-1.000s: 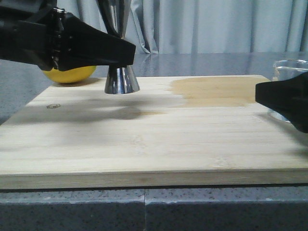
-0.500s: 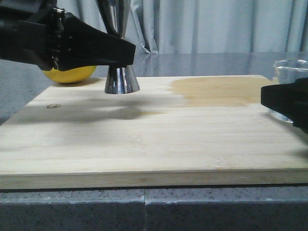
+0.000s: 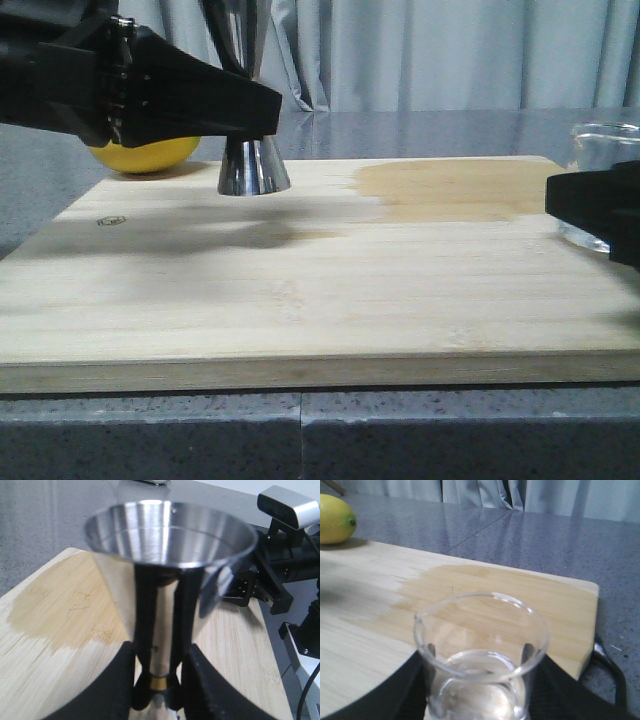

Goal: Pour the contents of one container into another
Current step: 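Close the right gripper on the beaker and lift it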

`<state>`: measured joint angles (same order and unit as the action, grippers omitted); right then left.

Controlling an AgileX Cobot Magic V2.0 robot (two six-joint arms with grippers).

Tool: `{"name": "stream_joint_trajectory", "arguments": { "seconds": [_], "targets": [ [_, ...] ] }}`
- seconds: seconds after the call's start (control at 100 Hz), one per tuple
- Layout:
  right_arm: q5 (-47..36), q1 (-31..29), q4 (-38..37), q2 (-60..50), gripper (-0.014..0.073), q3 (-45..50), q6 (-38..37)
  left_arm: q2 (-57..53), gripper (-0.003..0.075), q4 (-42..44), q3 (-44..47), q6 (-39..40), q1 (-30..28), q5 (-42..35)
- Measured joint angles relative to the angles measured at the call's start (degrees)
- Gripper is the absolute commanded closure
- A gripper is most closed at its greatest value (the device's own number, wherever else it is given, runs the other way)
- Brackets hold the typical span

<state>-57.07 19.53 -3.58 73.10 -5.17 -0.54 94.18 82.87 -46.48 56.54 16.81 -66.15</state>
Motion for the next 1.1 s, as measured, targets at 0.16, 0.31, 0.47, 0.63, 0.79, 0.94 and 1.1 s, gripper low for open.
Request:
{"name": "stream_joint_trajectory", "arguments": {
  "seconds": [0.16,0.31,0.47,0.63,0.79,0.94,1.1],
  "targets": [
    [-0.48,0.00,0.00,0.04,0.0335,0.10,-0.10,0.00,0.0618,0.00,0.00,0.00,0.00,0.00],
    [-0.73,0.00,0.00,0.13,0.0335,0.10,-0.10,0.00,0.0618,0.00,0.00,0.00,0.00,0.00],
    [-0.97,0.00,0.00,0.13,0.0335,0.10,-0.10,0.00,0.0618,0.00,0.00,0.00,0.00,0.00],
    [-0.85,0.00,0.00,0.13,0.0335,-1.57,-0.10,0.00,0.0618,0.00,0.00,0.00,0.00,0.00],
    [1.53,0.00,-1.15,0.13,0.0335,-5.40,-0.10,0.00,0.0618,0.00,0.00,0.24,0.00,0.00],
    [5.45,0.00,-3.92,0.13,0.0335,-9.66,-0.87,0.00,0.0618,0.00,0.00,0.22,0.00,0.00],
    [10.01,0.00,-8.21,0.17,0.0335,-14.58,-2.37,0.00,0.0618,0.12,0.00,0.26,0.00,0.00]
  ]
}}
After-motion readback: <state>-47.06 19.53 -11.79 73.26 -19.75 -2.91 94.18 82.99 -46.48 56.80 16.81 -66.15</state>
